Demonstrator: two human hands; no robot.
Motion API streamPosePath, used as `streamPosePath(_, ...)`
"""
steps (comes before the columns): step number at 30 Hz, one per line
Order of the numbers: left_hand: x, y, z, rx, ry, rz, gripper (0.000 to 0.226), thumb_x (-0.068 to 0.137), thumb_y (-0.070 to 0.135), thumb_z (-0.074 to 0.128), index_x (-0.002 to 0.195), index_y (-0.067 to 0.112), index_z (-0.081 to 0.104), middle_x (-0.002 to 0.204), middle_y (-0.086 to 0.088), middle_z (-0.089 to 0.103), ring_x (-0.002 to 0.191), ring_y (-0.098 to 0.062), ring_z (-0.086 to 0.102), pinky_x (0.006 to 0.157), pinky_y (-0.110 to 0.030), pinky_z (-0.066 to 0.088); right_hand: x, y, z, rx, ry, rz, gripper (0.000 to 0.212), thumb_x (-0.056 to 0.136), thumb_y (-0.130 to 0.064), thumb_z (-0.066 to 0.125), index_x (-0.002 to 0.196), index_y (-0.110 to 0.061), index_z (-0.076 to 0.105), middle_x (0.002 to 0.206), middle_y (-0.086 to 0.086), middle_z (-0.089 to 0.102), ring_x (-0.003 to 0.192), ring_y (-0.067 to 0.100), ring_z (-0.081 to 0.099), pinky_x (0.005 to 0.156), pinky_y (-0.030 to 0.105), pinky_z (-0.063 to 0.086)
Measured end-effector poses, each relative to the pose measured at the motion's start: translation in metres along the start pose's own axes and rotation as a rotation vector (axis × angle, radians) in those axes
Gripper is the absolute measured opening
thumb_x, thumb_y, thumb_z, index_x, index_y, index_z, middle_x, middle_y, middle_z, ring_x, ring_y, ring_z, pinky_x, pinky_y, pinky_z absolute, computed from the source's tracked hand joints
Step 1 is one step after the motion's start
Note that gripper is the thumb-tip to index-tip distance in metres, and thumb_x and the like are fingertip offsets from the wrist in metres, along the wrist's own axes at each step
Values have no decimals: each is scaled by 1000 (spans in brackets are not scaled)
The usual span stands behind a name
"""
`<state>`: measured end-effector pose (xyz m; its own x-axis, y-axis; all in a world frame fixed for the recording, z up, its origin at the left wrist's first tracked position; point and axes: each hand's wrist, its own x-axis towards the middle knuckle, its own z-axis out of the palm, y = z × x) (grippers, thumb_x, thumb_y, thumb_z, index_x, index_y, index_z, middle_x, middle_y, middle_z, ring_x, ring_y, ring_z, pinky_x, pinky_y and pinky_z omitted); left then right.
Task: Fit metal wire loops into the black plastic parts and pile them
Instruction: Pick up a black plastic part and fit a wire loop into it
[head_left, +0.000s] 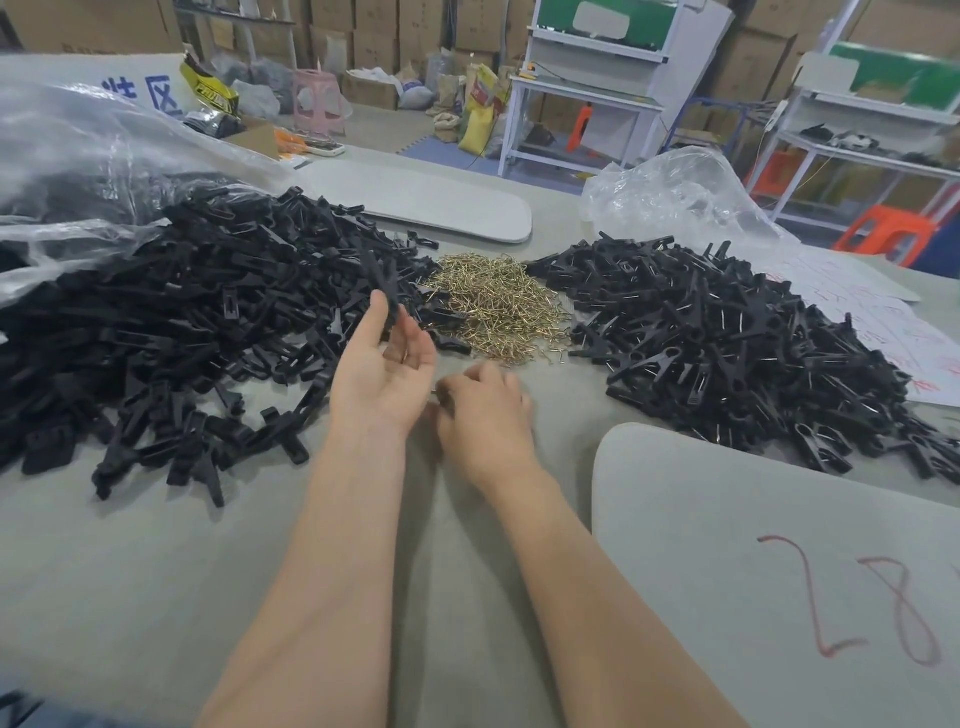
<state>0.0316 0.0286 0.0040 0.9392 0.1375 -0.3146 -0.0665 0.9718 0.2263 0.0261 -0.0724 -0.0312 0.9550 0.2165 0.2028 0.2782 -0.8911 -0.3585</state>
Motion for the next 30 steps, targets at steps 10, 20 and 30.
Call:
streamPosePath(10, -5, -8, 4, 65, -53, -88, 12, 88, 8, 62, 94, -2, 59, 88, -12, 58, 84, -18, 62, 76, -28, 57, -1, -7, -9, 96, 16, -26, 18, 84, -6, 47, 96, -19, 48, 104, 9, 63, 104, 32, 52, 82, 37, 31)
streamPosePath(20, 3, -24, -1, 808, -84, 194, 12, 86, 10, 68, 98, 10, 66, 80, 1, 63, 73, -8, 58, 67, -14, 52, 7, 46, -63, 1267, 184, 322, 9, 93, 3, 52, 96, -4, 57, 86, 10, 59, 60, 8, 65, 60, 17, 54)
streamPosePath(30, 1, -43, -12, 1894, -309, 770, 18, 87, 16, 64, 104, 21, 60, 105, 7, 60, 94, -17, 60, 83, -36, 49, 4, 63, -73, 1068, 209, 311, 5, 85, -13, 69, 81, -13, 69, 75, 1, 68, 67, 4, 64, 71, 14, 52)
